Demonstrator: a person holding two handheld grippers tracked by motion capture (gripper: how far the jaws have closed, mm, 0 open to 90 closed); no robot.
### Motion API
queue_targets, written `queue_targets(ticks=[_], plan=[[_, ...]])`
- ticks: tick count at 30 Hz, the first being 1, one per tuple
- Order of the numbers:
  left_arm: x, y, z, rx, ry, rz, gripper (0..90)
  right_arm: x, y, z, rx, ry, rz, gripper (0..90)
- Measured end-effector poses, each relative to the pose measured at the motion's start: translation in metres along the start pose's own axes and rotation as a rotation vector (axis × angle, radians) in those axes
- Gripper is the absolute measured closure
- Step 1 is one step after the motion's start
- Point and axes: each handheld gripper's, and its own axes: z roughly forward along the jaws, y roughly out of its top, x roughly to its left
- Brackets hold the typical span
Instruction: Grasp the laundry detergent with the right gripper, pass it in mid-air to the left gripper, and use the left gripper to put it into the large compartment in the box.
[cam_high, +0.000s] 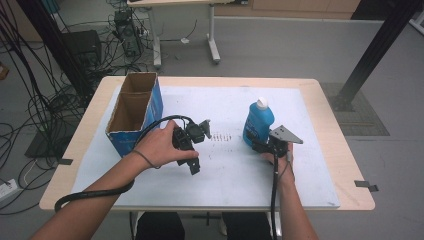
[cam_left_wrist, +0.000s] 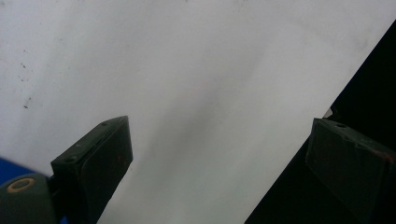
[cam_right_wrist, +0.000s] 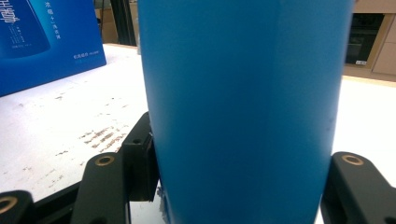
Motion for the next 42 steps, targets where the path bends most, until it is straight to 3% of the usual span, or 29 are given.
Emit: queue_targets(ticks=[19,29,42], plan=[[0.000,0.000,0.000,-0.007,-0.003,0.000,7.5,-0.002,0.005,0.000,0.013,0.009,0.000,40.8],[0.000,0.000,-0.002,-0.010,-0.003,0.005,7.6,-0.004,0.004,-0.003,0.002,0.024,0.035,41.0],[-0.001,-0.002,-0.006,-0.016,0.002,0.006,7.5,-0.003,0.034,-0.010,-0.018,0.041,0.002,41.0]])
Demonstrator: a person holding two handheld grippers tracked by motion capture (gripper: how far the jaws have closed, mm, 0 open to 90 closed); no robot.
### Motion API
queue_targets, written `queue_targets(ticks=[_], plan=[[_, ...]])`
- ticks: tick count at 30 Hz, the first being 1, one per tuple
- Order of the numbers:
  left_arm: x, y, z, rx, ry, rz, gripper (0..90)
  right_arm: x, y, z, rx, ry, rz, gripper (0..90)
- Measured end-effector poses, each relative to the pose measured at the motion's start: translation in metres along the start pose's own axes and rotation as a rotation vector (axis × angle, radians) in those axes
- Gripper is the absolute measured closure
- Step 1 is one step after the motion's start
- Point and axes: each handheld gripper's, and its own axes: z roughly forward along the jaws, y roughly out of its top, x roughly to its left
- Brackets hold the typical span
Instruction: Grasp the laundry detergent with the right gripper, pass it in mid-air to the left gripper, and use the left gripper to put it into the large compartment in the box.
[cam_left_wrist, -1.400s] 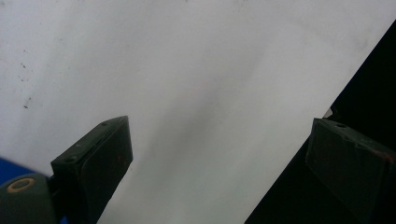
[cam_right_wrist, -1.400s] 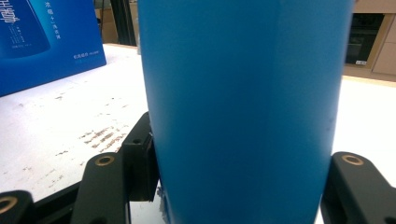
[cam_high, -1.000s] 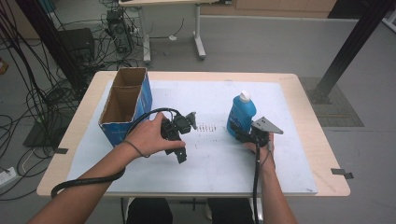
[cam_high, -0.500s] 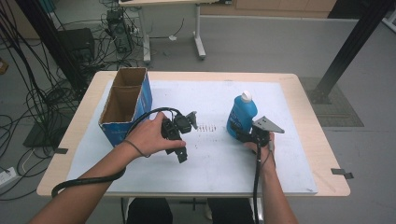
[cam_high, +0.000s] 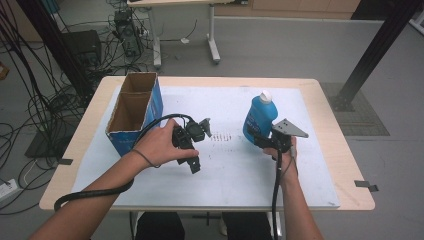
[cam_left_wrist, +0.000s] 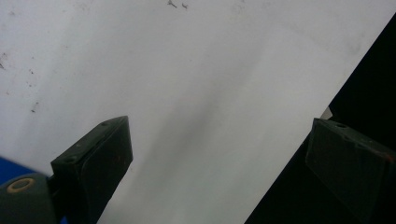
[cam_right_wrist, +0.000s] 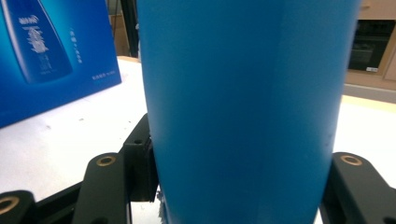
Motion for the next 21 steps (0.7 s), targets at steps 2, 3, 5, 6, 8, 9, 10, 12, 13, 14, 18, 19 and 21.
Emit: queue_targets(ticks=[2,3,5,6,8,9,10,12,13,14,18,19,21], plan=[[0.000,0.000,-0.001,0.000,0.000,0.002,7.5,-0.001,0.004,-0.002,-0.004,0.009,-0.003,41.0],[0.000,0.000,-0.001,0.000,0.000,0.004,7.5,-0.001,0.008,-0.003,-0.002,0.013,-0.004,41.0],[-0.001,0.001,-0.002,0.000,0.003,0.004,7.5,-0.002,0.013,-0.005,-0.006,0.018,-0.013,41.0],[-0.002,0.001,-0.002,-0.004,0.002,0.006,7.5,-0.002,0.015,-0.006,-0.006,0.019,-0.014,41.0],[-0.002,0.002,-0.004,-0.005,0.003,0.010,7.5,-0.002,0.020,-0.008,-0.009,0.022,-0.019,41.0],[-0.002,0.002,-0.005,-0.005,0.003,0.011,7.4,-0.003,0.022,-0.009,-0.007,0.023,-0.020,41.0],[-0.003,0.002,-0.006,-0.008,0.006,0.014,7.4,-0.003,0.024,-0.009,-0.005,0.024,-0.021,41.0],[-0.003,0.002,-0.009,-0.014,0.006,0.014,7.4,-0.004,0.026,-0.011,-0.003,0.031,-0.022,41.1],[-0.004,0.001,-0.011,-0.017,0.007,0.017,7.4,-0.004,0.027,-0.011,-0.002,0.033,-0.017,41.1],[-0.004,0.001,-0.013,-0.021,0.011,0.019,7.4,-0.004,0.028,-0.012,-0.001,0.036,-0.017,41.1],[-0.006,-0.001,-0.022,-0.025,0.016,0.026,7.4,-0.005,0.033,-0.014,0.012,0.047,-0.021,41.1],[-0.006,-0.002,-0.025,-0.029,0.019,0.027,7.3,-0.005,0.034,-0.014,0.012,0.053,-0.018,41.1],[-0.007,-0.004,-0.031,-0.035,0.024,0.028,7.3,-0.006,0.035,-0.015,0.017,0.066,-0.015,41.0]])
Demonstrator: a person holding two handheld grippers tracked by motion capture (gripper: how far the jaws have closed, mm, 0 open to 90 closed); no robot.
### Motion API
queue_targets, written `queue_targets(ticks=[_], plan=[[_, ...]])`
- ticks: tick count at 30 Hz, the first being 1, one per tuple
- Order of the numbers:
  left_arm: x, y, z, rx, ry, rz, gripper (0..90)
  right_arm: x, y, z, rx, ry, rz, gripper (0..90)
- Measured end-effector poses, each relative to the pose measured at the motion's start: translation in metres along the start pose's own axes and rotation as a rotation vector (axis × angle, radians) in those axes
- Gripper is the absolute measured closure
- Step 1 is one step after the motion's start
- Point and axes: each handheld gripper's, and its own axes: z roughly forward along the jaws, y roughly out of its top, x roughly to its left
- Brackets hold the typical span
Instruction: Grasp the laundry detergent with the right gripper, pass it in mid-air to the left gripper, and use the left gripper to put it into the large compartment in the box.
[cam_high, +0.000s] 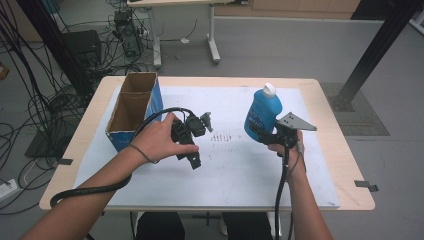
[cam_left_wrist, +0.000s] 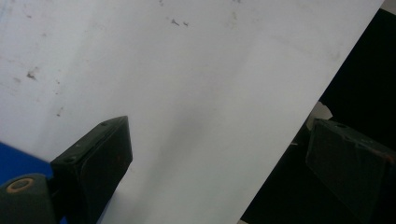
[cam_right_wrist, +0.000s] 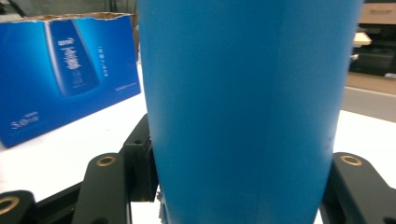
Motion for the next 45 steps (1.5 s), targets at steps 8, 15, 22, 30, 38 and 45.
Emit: queue_targets(ticks=[8,15,22,30,38,45], plan=[[-0.005,-0.004,-0.028,-0.018,0.021,0.008,7.1,0.003,0.007,-0.002,0.026,0.051,-0.010,41.1],[-0.012,-0.004,-0.053,-0.027,0.045,0.024,7.0,0.002,0.012,-0.005,0.030,0.118,0.001,41.0],[-0.016,-0.006,-0.071,-0.043,0.044,0.039,6.9,-0.002,0.017,-0.006,0.049,0.208,0.006,41.1],[-0.022,-0.008,-0.089,-0.062,0.047,0.078,6.8,-0.006,0.022,-0.005,0.066,0.335,-0.001,41.0],[-0.026,-0.008,-0.101,-0.071,0.054,0.101,6.9,-0.009,0.031,0.000,0.083,0.452,-0.032,41.0],[-0.029,-0.007,-0.110,-0.074,0.057,0.139,6.8,-0.011,0.037,0.009,0.120,0.538,-0.048,41.1]])
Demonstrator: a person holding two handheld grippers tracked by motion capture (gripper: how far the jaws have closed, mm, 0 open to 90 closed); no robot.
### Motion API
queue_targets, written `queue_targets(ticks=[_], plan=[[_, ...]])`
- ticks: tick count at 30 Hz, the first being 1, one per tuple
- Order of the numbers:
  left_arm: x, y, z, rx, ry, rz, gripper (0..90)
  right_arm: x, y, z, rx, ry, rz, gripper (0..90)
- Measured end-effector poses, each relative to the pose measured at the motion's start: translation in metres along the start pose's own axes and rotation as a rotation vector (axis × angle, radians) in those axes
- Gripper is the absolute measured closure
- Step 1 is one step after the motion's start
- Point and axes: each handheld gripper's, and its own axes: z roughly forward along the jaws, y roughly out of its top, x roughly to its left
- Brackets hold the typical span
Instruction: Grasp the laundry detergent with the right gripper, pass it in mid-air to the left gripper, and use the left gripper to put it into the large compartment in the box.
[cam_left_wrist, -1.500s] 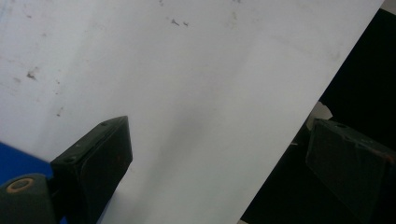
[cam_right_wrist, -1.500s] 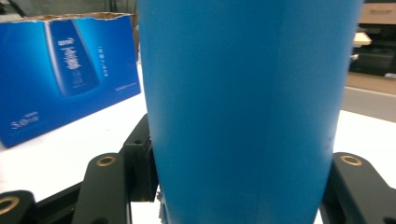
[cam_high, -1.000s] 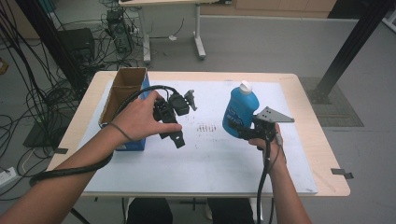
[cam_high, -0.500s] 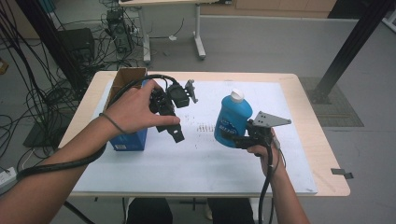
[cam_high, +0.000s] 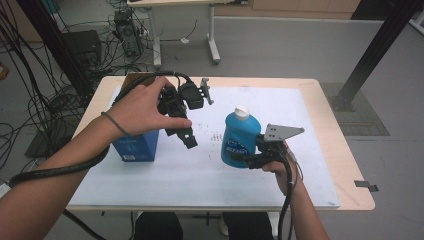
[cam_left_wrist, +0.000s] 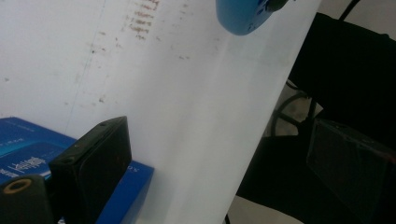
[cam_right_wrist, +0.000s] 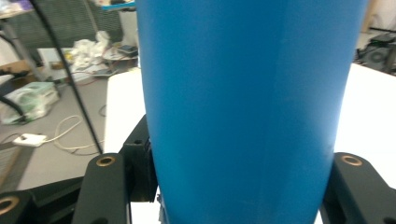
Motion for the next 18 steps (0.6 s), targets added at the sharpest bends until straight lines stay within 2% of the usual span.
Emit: queue_targets(ticks=[12,16,18], plan=[[-0.004,0.002,-0.017,-0.021,-0.007,0.051,6.9,-0.006,0.008,0.015,0.031,0.116,-0.036,41.2],[-0.006,0.004,-0.021,-0.028,-0.014,0.077,6.9,-0.006,0.009,0.019,0.033,0.138,-0.042,41.5],[-0.007,0.006,-0.023,-0.026,-0.009,0.085,6.9,-0.003,0.009,0.020,0.028,0.133,-0.057,41.7]])
